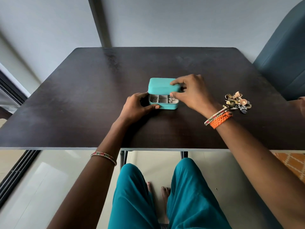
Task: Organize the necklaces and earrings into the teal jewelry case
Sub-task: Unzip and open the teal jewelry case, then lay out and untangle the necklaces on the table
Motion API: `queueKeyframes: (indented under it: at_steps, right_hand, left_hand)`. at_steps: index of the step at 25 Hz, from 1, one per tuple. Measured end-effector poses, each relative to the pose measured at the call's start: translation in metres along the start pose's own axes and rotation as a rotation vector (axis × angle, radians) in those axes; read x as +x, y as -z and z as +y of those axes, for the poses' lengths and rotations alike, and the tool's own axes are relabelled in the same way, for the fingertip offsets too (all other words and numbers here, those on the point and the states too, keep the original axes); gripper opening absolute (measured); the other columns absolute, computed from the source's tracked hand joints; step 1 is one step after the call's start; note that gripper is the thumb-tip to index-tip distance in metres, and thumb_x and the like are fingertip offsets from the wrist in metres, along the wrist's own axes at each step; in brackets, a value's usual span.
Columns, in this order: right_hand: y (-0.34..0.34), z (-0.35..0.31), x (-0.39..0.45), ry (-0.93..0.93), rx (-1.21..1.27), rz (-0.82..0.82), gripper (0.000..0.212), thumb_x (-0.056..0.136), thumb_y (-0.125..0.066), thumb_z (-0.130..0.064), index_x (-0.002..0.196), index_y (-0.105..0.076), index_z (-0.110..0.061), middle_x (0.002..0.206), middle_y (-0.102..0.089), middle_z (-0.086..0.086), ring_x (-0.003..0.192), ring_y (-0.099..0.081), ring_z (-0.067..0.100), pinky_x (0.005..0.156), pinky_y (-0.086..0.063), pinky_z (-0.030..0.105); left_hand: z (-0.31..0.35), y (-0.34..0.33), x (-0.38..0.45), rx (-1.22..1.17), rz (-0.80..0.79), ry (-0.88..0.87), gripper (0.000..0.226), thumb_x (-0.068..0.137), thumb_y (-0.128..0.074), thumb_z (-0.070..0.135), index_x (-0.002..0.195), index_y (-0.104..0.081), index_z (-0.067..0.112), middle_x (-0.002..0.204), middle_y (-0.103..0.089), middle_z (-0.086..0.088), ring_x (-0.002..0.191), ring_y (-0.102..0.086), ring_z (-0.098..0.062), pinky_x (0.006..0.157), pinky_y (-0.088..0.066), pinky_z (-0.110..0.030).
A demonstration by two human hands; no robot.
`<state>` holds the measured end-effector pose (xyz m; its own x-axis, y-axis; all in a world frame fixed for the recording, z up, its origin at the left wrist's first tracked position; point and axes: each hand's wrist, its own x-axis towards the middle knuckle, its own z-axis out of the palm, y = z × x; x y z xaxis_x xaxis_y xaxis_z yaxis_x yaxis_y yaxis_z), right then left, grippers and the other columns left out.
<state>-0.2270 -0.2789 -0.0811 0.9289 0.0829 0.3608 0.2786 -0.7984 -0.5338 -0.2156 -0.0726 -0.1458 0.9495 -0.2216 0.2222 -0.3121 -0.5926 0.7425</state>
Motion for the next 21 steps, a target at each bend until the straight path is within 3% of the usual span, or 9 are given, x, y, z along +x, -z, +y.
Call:
queueKeyframes:
  at_steps: [5,12,18,21]
  right_hand:
    - [0.019,-0.012,0.031,0.043,0.003,0.098,0.028,0.078,-0.074,-0.023,0.105,-0.072,-0.014,0.098,-0.073,0.004,0.086,-0.067,0.017,0.083,-0.055,0.033]
    - [0.006,0.001,0.084,-0.083,0.071,0.140,0.025,0.086,-0.062,-0.024,0.105,-0.072,-0.009,0.106,-0.072,0.007,0.104,-0.064,0.023,0.092,-0.052,0.037]
    - [-0.019,0.018,0.103,-0.152,-0.137,-0.067,0.047,0.084,-0.047,-0.001,0.129,-0.056,-0.009,0.127,-0.060,0.019,0.118,-0.054,0.038,0.099,-0.046,0.040]
    - [-0.024,0.025,0.106,-0.121,-0.257,-0.174,0.050,0.086,-0.044,0.001,0.135,-0.048,-0.007,0.134,-0.053,0.020,0.123,-0.049,0.039,0.104,-0.042,0.043]
  left_hand:
    - [0.004,-0.001,-0.001,0.016,0.032,-0.007,0.067,0.069,-0.078,0.048,0.128,-0.059,0.021,0.118,-0.067,0.000,0.109,-0.061,-0.010,0.096,-0.049,-0.035]
    - [0.007,0.001,-0.002,0.000,0.037,-0.019,0.066,0.069,-0.078,0.049,0.126,-0.061,0.020,0.118,-0.067,0.002,0.107,-0.060,-0.004,0.095,-0.050,-0.035]
    - [0.004,0.000,0.000,0.009,0.033,-0.029,0.068,0.069,-0.078,0.050,0.127,-0.060,0.019,0.119,-0.067,0.003,0.108,-0.061,-0.005,0.094,-0.050,-0.035]
    - [0.003,-0.001,0.001,0.005,0.042,-0.031,0.067,0.069,-0.079,0.047,0.127,-0.060,0.018,0.120,-0.066,0.003,0.110,-0.060,-0.005,0.096,-0.049,-0.034]
